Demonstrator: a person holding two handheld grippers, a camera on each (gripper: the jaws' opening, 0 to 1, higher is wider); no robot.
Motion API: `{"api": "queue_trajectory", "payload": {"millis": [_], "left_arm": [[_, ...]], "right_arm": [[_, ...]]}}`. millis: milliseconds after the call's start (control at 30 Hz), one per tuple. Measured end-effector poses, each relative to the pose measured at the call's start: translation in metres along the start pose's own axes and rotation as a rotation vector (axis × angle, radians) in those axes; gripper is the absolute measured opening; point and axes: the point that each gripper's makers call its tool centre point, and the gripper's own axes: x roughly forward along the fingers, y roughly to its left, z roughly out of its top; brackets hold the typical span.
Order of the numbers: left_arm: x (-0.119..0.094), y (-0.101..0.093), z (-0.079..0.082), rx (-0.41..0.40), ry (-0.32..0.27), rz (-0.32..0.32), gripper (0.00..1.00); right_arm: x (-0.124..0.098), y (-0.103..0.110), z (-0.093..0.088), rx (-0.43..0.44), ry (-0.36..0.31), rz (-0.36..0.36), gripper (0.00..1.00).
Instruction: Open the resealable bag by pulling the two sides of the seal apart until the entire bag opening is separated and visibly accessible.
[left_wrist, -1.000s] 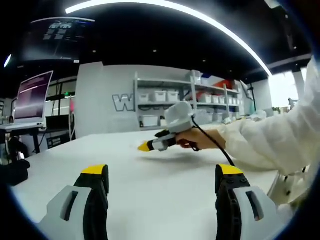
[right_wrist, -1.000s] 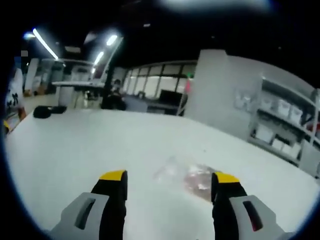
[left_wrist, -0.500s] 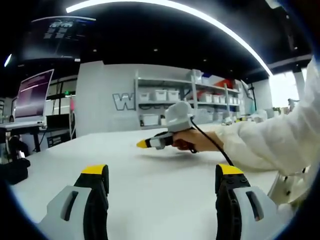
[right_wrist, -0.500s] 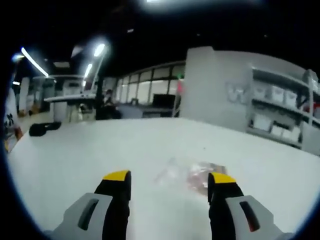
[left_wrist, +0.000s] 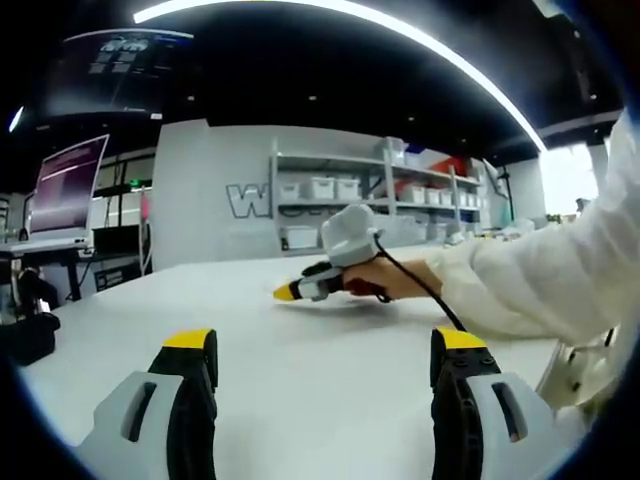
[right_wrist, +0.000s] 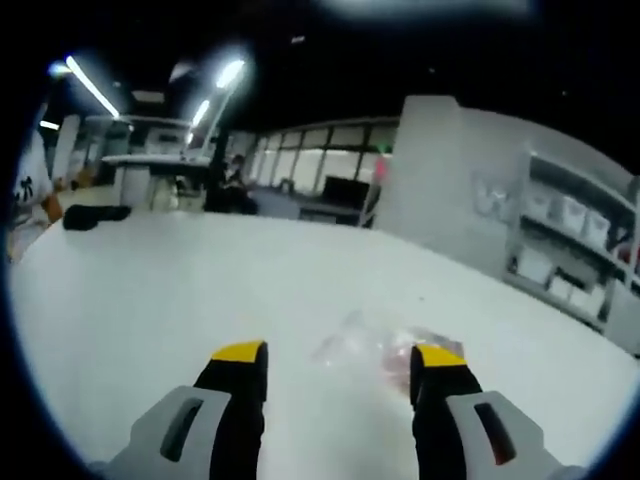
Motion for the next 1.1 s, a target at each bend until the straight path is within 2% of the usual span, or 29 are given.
{"api": "queue_trajectory", "payload": {"millis": [133,233,333,600,733,1100], "left_arm": [[0.0,-0.001,-0.001,-0.001,0.0,-0.003,0.87],[0.0,-0.003,-0.001,-0.003,-0.002,-0.008,0.87],[0.001,-0.004,-0.001,-0.002,-0.003,-0.011,0.87],[0.0,-0.003,-0.002,-0.008,-0.004,-0.008,0.87],[0.001,-0.003,-0.002,-0.007,-0.002,-0.01,0.86],[0.0,-0.001,-0.002,-0.005,-0.005,-0.004,0.85]], "right_arm": [[0.002,0.0,0.002,-0.002,-0.002,0.004,0.52],[0.005,0.001,0.003,-0.027,0.009,0.006,0.52],[0.008,-0.001,0.003,-0.088,0.027,0.01,0.52],[0.013,-0.006,0.0,-0.126,0.06,0.011,0.51],[0.017,-0.003,-0.001,-0.098,0.067,0.031,0.51],[0.024,-0.001,-0.003,-0.091,0.085,0.044,0.5]]}}
